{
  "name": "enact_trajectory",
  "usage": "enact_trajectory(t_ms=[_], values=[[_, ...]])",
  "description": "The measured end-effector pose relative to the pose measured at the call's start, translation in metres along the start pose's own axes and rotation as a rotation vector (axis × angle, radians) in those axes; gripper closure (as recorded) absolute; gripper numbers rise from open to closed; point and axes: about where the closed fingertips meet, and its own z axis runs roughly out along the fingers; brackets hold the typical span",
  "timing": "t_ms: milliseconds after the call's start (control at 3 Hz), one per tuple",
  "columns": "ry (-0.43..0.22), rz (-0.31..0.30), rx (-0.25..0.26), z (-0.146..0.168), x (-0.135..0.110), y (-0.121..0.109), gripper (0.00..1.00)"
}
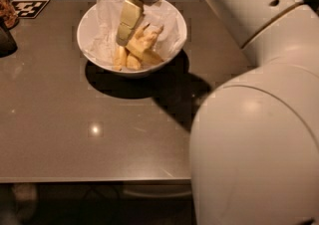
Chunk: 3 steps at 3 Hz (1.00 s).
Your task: Pick banana from white bowl
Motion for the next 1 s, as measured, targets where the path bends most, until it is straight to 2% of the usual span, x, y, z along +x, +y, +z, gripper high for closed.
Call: enact_trajectory(t_ms=[333, 1000], values=[[0.013, 0.064, -0.047, 0.025, 0.005, -0.007, 0.18], [0.051, 0.135, -0.115, 0.065, 0.015, -0.013, 0.24]])
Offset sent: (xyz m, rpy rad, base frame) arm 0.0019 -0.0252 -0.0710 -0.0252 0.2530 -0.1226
